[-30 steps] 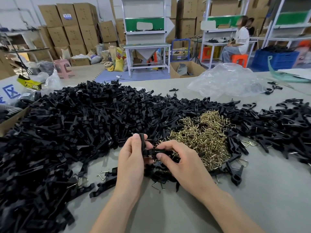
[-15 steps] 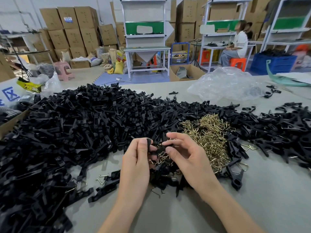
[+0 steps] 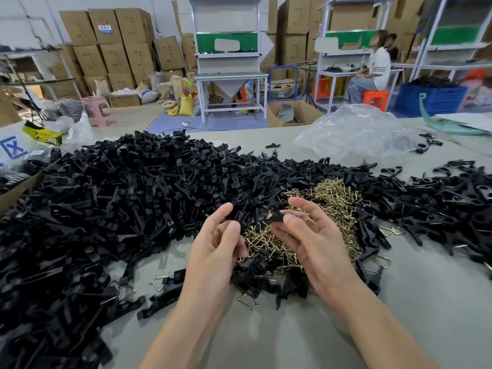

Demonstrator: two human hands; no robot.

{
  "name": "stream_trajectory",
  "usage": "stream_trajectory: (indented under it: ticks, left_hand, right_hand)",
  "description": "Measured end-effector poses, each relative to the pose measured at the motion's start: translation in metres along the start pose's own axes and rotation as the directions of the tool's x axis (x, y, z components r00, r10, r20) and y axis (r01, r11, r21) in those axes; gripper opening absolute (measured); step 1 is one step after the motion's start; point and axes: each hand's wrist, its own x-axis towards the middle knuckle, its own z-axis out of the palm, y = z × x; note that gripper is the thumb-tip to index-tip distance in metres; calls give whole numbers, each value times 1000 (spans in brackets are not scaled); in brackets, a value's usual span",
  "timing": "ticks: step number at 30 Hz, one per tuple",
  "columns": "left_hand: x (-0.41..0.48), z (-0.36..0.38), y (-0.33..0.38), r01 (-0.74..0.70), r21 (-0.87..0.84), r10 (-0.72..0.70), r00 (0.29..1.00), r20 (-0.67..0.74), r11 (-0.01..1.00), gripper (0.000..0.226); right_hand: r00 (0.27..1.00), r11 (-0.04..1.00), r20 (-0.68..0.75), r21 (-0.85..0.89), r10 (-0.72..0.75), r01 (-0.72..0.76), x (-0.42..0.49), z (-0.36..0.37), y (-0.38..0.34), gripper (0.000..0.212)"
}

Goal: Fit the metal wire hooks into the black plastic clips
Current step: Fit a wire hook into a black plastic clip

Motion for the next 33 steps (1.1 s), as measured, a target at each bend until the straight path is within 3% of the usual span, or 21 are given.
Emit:
stream_trajectory:
  ticks: [6, 12, 16, 22, 26, 30, 33]
  left_hand:
    - [3, 0, 3, 0, -135, -13, 996, -93, 991, 25]
    - [2, -1, 2, 18, -97, -25, 997, -72, 995, 31]
    - [1, 0, 1, 42, -80, -49, 996, -81, 996, 16]
    - [1, 5, 2, 28, -119, -39, 995, -91, 993, 26]
    - [-2, 5, 3, 41, -76, -48, 995, -91, 996, 25]
    - [-7, 8, 4, -20, 131, 29, 997, -67, 991, 27]
    - [-10, 10, 5, -34, 184, 44, 998, -46, 982, 28]
  right_hand:
    - [1000, 999, -2, -41, -9, 9, -1, 1, -1, 27]
    - [1000, 993, 9, -114, -23, 24, -1, 0, 1, 28]
    - [998, 981, 52, -192, -28, 38, -1, -2, 3, 26]
    - [990, 950, 133, -302, -36, 75, -2, -2, 7, 28]
    - [982, 924, 186, -370, -31, 99, -4, -1, 9, 29]
    - [981, 926, 194, -365, -25, 96, -5, -1, 9, 29]
    - [980, 931, 196, -354, -19, 89, -5, 0, 9, 31]
